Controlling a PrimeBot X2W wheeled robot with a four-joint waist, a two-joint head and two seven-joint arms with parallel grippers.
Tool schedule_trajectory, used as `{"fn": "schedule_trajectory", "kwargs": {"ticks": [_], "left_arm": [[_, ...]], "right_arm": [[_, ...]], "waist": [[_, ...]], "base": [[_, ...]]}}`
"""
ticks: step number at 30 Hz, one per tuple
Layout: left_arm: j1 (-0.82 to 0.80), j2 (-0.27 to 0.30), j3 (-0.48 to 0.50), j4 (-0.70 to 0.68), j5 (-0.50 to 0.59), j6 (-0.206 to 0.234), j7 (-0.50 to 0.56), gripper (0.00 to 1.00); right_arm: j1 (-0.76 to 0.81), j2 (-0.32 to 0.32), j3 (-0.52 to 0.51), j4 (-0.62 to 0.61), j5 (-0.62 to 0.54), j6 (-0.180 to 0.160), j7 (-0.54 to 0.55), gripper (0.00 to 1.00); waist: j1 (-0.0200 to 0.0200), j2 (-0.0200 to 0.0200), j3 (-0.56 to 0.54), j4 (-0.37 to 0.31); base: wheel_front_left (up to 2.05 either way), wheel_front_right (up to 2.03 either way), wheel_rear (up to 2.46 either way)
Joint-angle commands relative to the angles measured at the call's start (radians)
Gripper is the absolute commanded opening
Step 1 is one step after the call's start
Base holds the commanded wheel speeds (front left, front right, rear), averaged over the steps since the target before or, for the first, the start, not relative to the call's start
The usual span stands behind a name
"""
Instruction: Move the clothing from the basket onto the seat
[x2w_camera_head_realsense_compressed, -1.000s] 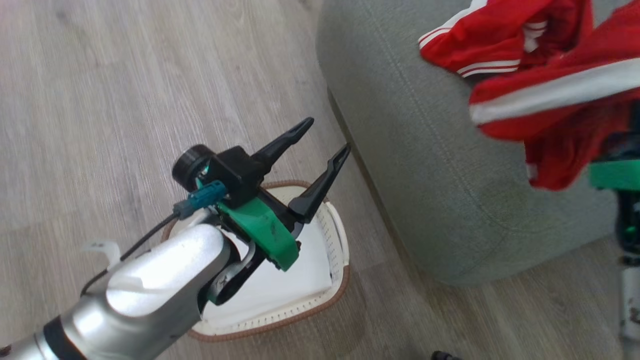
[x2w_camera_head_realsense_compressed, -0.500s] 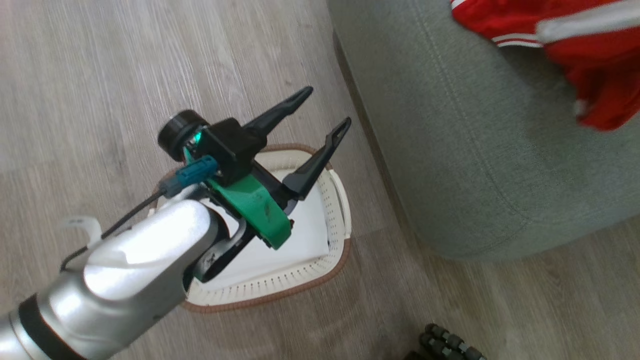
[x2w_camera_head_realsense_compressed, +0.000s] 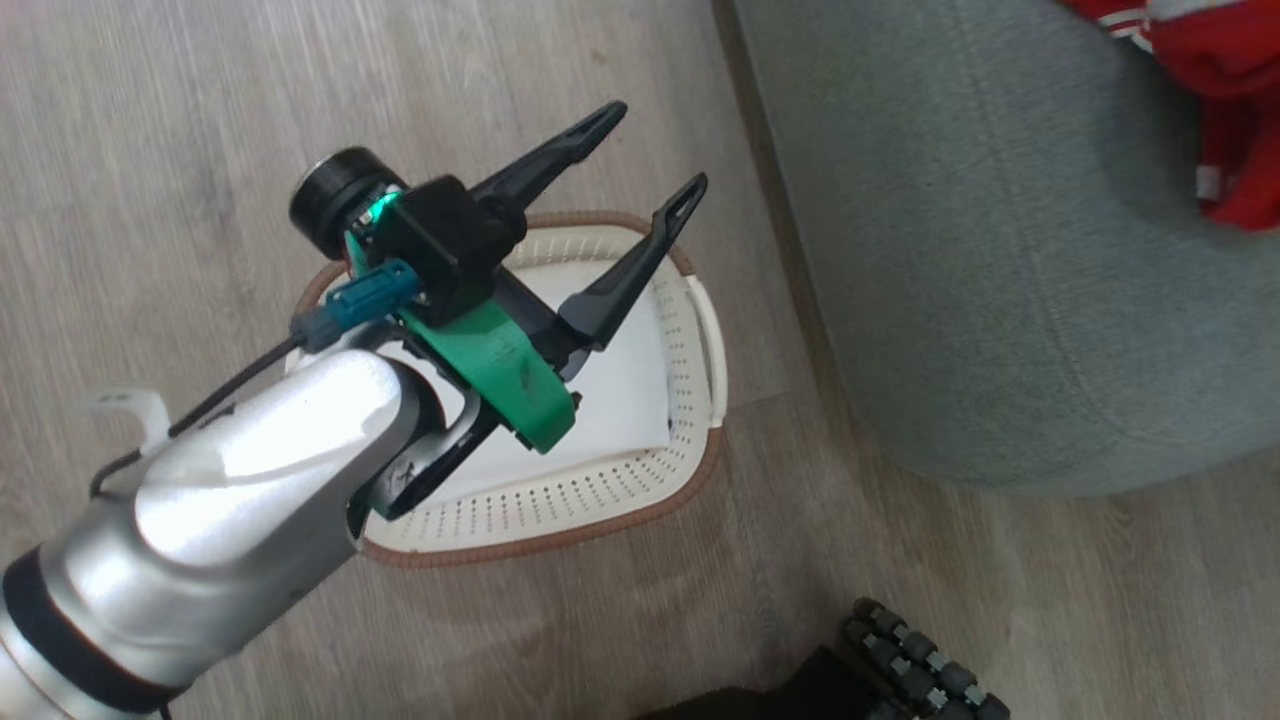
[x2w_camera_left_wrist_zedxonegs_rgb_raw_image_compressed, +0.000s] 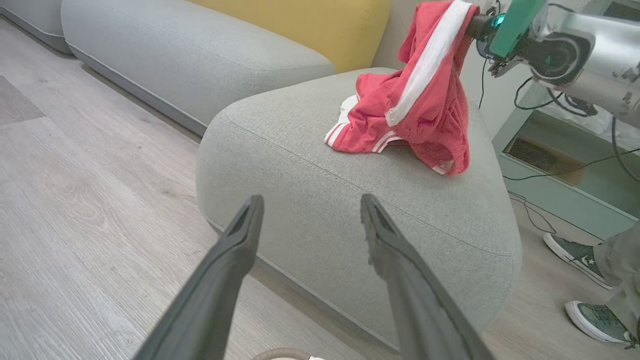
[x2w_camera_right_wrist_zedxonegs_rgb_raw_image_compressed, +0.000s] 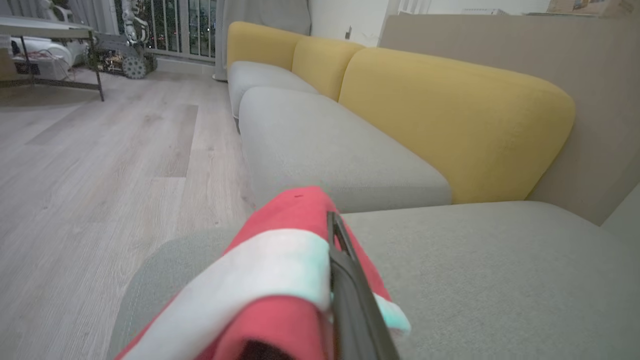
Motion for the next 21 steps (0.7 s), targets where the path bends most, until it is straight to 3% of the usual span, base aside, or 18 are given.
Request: {"fn": "schedule_trajectory", "kwargs": {"ticks": [1,8,14,21], "left_arm": [[-0.038,0.028,0.037,-0.033,0.011,-0.004,0.004,1.0],[-0.05,0.031,0.04,-0.031,0.011,-0.006,0.003,1.0],[-0.057,0.028,0.037,-0.03,0.011,-0.008,0.004,1.0],[-0.058,0.026,0.034,-0.025,0.009,-0.008,-0.001,1.0]], "right_arm": [[-0.023,-0.046,0.009,-0.002,0.006,0.0,-0.016,0.0],[-0.061,-0.063,0.059,0.132,0.035,0.0,-0.029,0.0],[-0.094,-0.069,0.061,0.283,0.043,0.0,0.082,0.0],[-0.11,-0.066,0.08,0.383,0.052,0.0,0.096,0.0]], "waist": [[-0.0001,0.0,0.02,0.018],[-0.0001,0.0,0.049,0.038],[-0.0001,0.0,0.06,0.051],[-0.0001,0.0,0.062,0.066]], "base": [[0.0,0.0,0.0],[0.0,0.0,0.0],[0.0,0.0,0.0],[0.0,0.0,0.0]]}}
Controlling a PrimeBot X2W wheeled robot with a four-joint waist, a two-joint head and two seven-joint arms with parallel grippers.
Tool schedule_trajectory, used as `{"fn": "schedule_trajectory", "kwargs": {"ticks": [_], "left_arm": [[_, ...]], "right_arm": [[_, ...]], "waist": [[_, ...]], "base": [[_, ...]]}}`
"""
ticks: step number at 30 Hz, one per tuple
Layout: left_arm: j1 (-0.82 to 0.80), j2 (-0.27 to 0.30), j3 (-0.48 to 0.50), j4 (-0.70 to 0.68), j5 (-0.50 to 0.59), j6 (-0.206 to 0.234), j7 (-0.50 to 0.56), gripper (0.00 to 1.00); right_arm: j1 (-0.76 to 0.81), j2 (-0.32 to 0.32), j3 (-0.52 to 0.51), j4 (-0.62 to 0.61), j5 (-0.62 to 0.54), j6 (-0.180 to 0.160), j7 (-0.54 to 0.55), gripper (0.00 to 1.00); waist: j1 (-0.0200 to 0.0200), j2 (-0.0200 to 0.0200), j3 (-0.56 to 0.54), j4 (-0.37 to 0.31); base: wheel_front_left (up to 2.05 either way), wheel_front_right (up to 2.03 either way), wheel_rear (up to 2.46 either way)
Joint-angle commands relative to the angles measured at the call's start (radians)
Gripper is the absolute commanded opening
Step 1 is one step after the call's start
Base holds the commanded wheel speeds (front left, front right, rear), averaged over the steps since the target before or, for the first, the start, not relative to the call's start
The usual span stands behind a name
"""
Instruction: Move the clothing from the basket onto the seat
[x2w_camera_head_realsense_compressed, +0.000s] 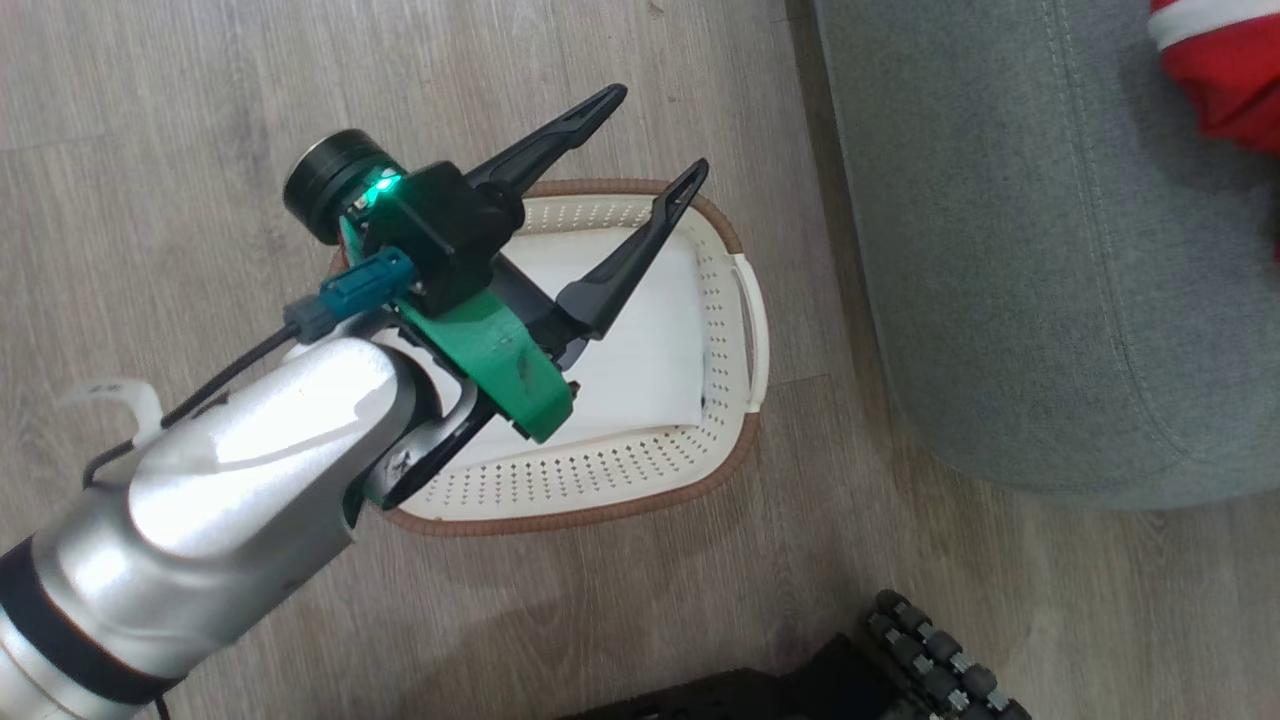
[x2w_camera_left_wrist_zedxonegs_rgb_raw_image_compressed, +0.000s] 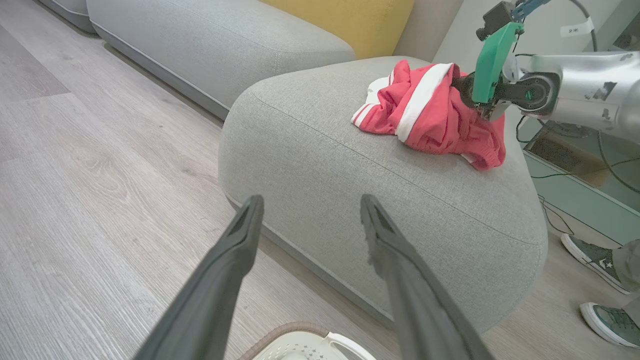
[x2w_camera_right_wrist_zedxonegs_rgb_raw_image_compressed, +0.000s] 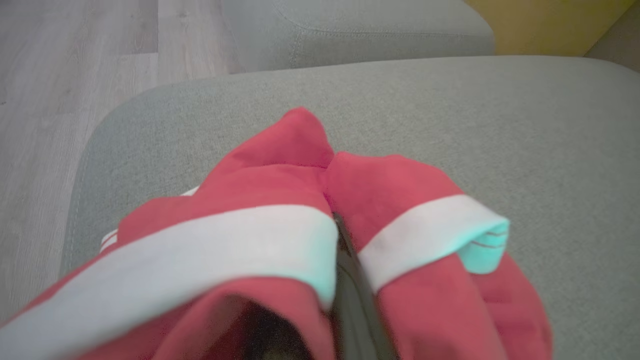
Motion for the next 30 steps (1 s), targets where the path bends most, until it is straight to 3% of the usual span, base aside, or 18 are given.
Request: {"fn": "schedule_trajectory", "kwargs": {"ticks": [1,4,6,8,9,11,12,20,30], "left_arm": [[-0.038,0.022,0.033,-0.026,0.004,-0.003,-0.001,1.0],[-0.038,0.023,0.032,-0.024,0.002,-0.003,-0.001,1.0],[-0.038,0.024,0.031,-0.023,0.002,-0.003,-0.002,1.0],[-0.036,0.023,0.03,-0.02,0.001,-0.003,-0.003,1.0],[-0.035,0.022,0.029,-0.019,0.0,-0.003,-0.004,1.0],[-0.033,0.019,0.026,-0.016,-0.001,-0.002,-0.005,1.0],[-0.031,0.018,0.026,-0.014,-0.002,-0.002,-0.006,1.0],[-0.023,0.013,0.023,-0.005,-0.009,0.002,-0.014,1.0],[-0.006,0.006,0.023,0.01,-0.022,0.007,-0.033,1.0]], "right_arm": [[0.001,-0.026,0.011,-0.01,0.005,0.0,0.005,0.0],[0.0,-0.018,0.014,0.036,0.014,0.0,0.03,0.0],[-0.003,-0.011,0.022,0.056,0.016,0.0,0.05,0.08],[-0.009,-0.008,0.023,0.073,0.02,0.0,0.061,0.09],[-0.011,-0.007,0.025,0.083,0.022,0.0,0.072,0.16],[-0.016,-0.004,0.027,0.102,0.025,0.0,0.093,0.48],[-0.018,-0.004,0.03,0.108,0.025,0.0,0.098,1.0],[-0.022,-0.007,0.048,0.123,0.026,0.0,0.096,1.0],[-0.014,-0.024,0.099,0.056,0.035,0.0,0.064,1.0]], "waist": [[-0.0001,-0.0001,-0.001,0.002],[-0.0001,-0.0001,-0.001,0.006],[-0.0001,-0.0001,-0.003,0.008],[-0.0001,-0.0001,-0.007,0.009],[-0.0001,-0.0001,-0.01,0.01],[-0.0001,-0.0001,-0.017,0.01],[-0.0001,-0.0001,-0.021,0.011],[-0.0001,-0.0001,-0.05,0.004],[-0.0001,-0.0001,-0.121,-0.012]], "base": [[0.0,0.0,0.0],[0.0,0.0,0.0],[0.0,0.0,0.0],[0.0,0.0,0.0],[0.0,0.0,0.0],[0.0,0.0,0.0],[0.0,0.0,0.0],[0.0,0.0,0.0],[0.0,0.0,0.0]]}}
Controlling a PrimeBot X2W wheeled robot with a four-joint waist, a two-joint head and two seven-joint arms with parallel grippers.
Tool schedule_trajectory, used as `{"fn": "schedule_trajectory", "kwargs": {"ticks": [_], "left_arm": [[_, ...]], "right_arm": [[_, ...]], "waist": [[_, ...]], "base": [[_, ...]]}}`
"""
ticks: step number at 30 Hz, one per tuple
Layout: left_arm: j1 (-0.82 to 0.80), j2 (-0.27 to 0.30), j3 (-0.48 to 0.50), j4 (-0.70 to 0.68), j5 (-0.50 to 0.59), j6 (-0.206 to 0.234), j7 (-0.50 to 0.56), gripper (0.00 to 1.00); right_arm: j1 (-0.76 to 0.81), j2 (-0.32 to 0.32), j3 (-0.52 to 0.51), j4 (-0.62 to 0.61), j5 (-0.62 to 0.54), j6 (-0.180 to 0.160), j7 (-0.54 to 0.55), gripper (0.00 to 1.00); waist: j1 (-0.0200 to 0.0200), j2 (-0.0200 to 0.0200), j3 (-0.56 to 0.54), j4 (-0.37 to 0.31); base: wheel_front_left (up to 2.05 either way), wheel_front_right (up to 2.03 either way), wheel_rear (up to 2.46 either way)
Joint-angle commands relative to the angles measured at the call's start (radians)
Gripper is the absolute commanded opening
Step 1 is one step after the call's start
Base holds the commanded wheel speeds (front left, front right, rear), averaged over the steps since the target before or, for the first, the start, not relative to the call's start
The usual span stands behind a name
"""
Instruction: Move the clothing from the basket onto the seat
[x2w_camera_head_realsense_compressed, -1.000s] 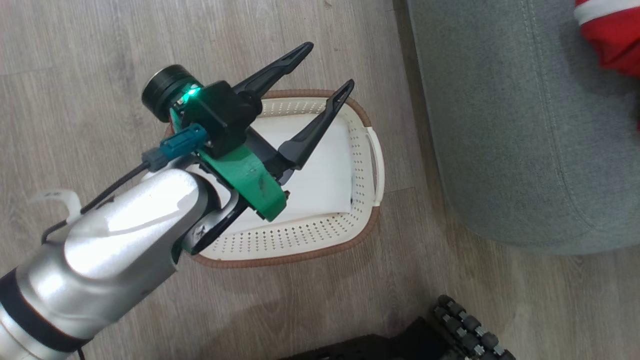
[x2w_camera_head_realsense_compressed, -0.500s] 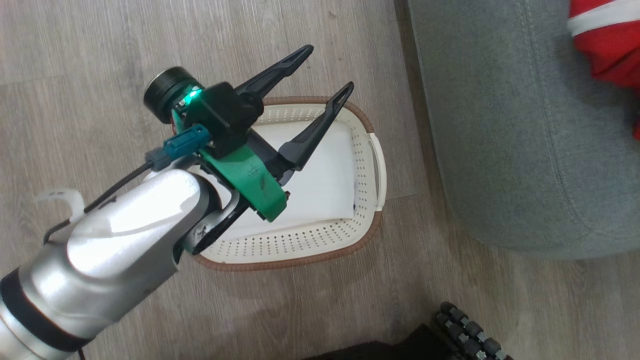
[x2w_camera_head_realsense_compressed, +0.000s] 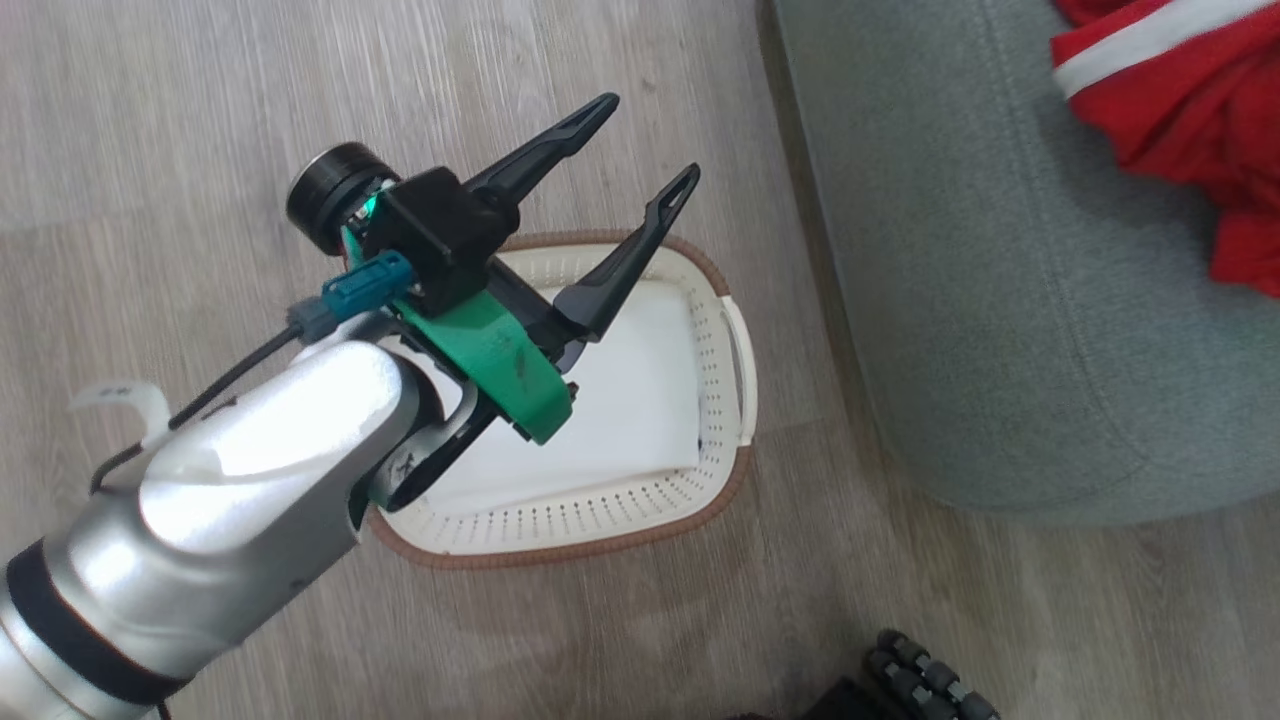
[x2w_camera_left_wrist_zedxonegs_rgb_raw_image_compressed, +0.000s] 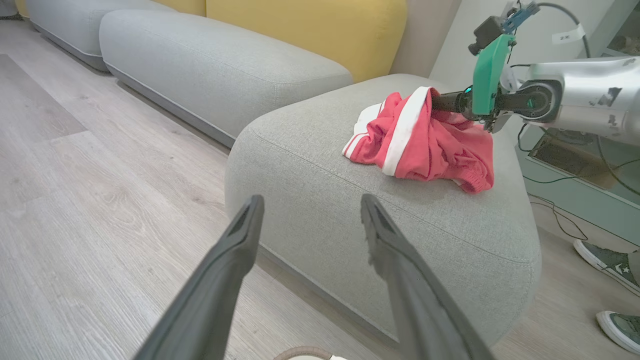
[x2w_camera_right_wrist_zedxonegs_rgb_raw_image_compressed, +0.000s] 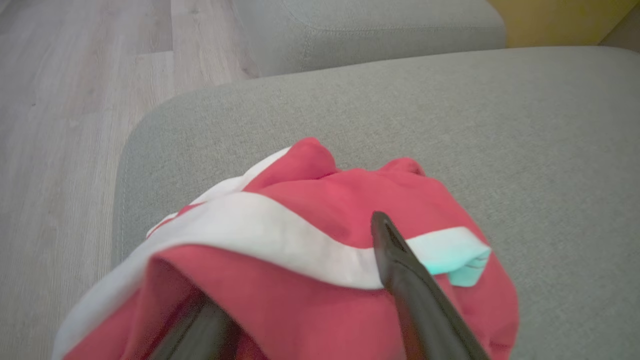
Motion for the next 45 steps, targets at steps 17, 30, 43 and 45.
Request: {"fn": "schedule_trajectory", "kwargs": {"ticks": [17,30,43,45], "left_arm": [[0.089,-0.007,0.044,0.035,-0.064,0.019,-0.06,1.0],[0.177,-0.003,0.057,0.045,-0.101,0.046,-0.081,1.0],[0.217,0.005,0.071,0.037,-0.112,0.059,-0.091,1.0],[0.219,0.005,0.071,0.038,-0.113,0.058,-0.091,1.0]], "right_arm": [[0.172,-0.102,-0.016,-0.188,0.034,0.0,0.092,1.0],[0.359,-0.111,-0.118,-0.333,0.048,0.0,0.376,1.0],[0.545,-0.036,-0.231,-0.584,0.029,0.0,0.53,1.0],[0.566,-0.026,-0.235,-0.614,0.026,0.0,0.564,1.0]], "waist": [[0.0,-0.0001,-0.231,0.01],[0.0,-0.0001,-0.349,0.023],[0.0,-0.0001,-0.375,0.029],[0.0,-0.0001,-0.377,0.031]], "base": [[0.0,0.0,0.0],[0.0,0.0,0.0],[0.0,0.0,0.0],[0.0,0.0,0.0]]}}
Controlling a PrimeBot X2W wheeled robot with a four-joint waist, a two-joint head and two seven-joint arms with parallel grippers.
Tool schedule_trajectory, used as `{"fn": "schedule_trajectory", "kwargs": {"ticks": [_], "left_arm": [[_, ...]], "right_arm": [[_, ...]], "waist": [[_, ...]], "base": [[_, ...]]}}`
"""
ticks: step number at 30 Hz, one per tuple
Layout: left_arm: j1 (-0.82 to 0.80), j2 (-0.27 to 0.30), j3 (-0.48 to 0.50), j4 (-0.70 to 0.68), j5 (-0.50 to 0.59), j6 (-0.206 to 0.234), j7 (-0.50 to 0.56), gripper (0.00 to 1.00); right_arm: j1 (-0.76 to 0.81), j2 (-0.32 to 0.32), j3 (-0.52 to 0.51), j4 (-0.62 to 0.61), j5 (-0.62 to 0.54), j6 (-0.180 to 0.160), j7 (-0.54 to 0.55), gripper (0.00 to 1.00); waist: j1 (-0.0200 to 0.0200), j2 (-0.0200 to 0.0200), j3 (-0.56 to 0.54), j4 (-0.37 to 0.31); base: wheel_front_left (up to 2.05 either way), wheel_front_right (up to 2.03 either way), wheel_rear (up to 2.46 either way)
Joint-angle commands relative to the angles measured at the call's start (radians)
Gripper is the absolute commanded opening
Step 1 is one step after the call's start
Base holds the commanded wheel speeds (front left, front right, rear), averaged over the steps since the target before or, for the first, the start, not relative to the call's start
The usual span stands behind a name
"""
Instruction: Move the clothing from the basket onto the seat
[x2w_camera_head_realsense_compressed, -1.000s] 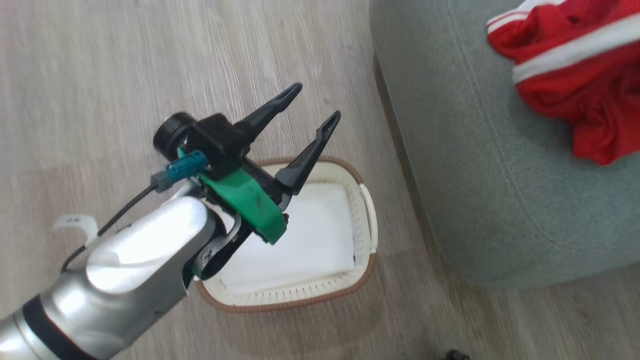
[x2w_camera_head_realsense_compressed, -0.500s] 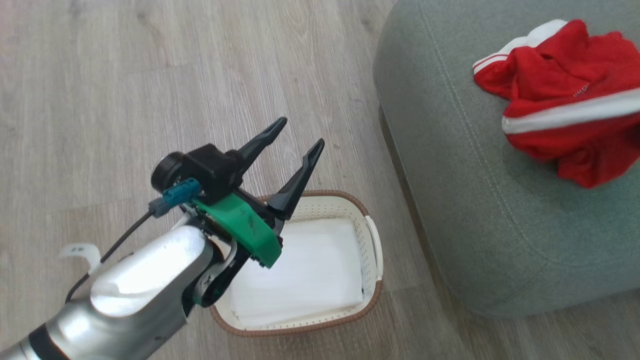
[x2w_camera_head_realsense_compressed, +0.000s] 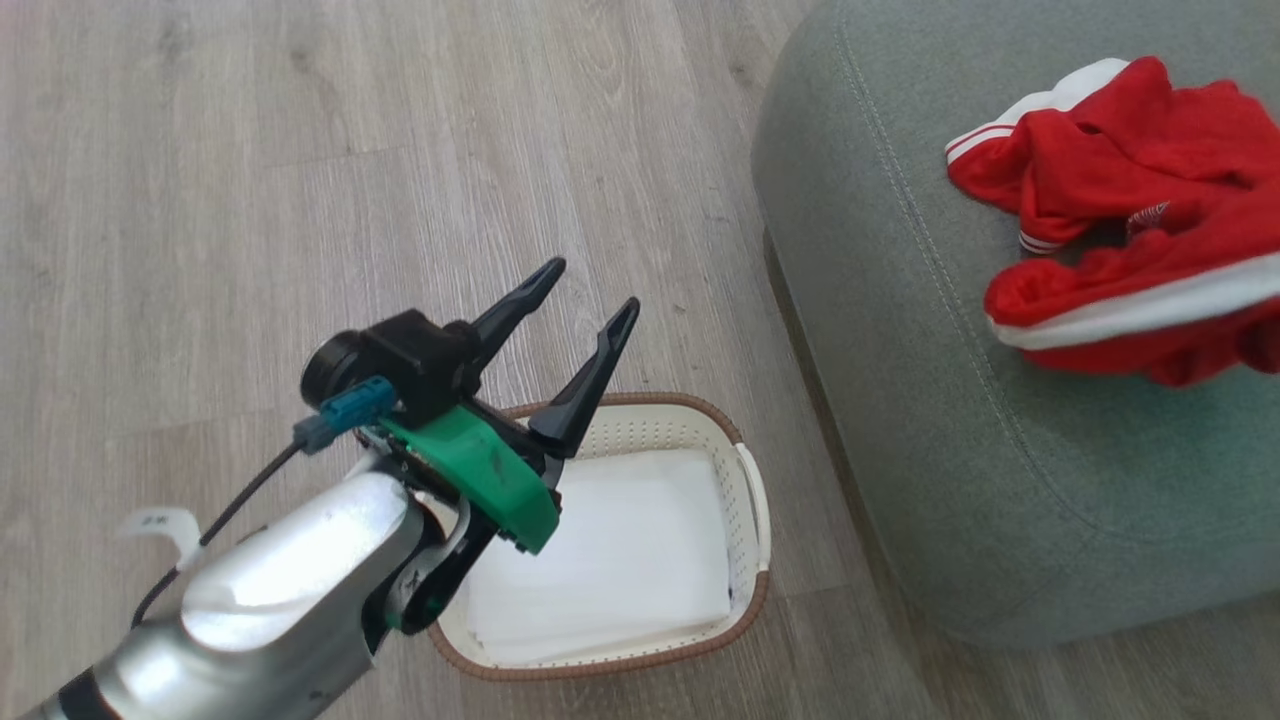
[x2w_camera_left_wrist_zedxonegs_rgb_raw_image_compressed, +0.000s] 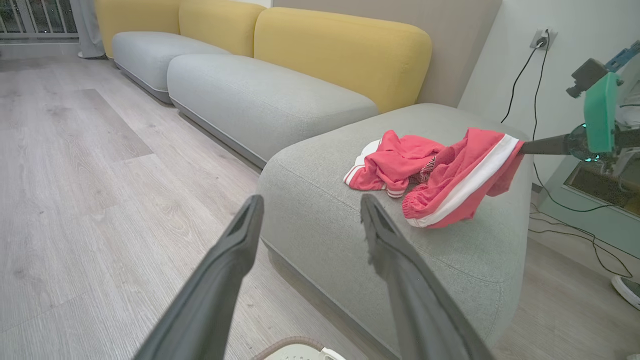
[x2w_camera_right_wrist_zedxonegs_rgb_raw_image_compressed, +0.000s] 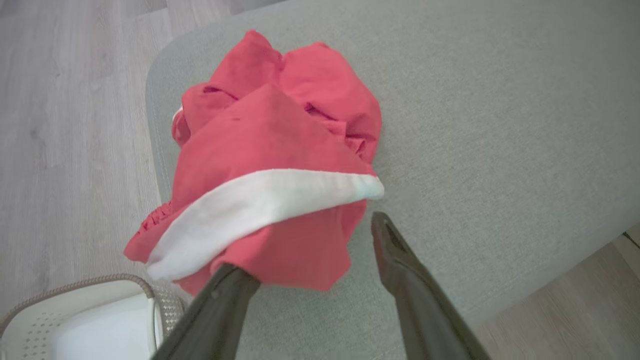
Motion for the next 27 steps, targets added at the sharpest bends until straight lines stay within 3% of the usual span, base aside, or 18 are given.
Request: {"fn": "schedule_trajectory", "kwargs": {"ticks": [1,20,27], "left_arm": [[-0.028,0.027,0.05,-0.025,-0.004,0.005,-0.01,1.0],[-0.005,0.016,0.062,-0.011,-0.01,0.005,-0.016,1.0],[0.005,0.01,0.064,-0.004,-0.011,0.003,-0.018,1.0]], "right_arm": [[0.003,-0.017,-0.002,-0.056,-0.005,0.0,0.016,1.0],[0.174,0.077,-0.01,-0.313,0.028,0.0,0.357,1.0],[0.204,0.094,0.046,-0.405,0.064,0.0,0.348,1.0]], "waist": [[0.0001,-0.0001,-0.002,0.003],[0.0001,-0.0001,-0.037,0.024],[0.0001,-0.0001,-0.056,0.039]], "base": [[0.0,0.0,0.0],[0.0,0.0,0.0],[0.0,0.0,0.0]]}}
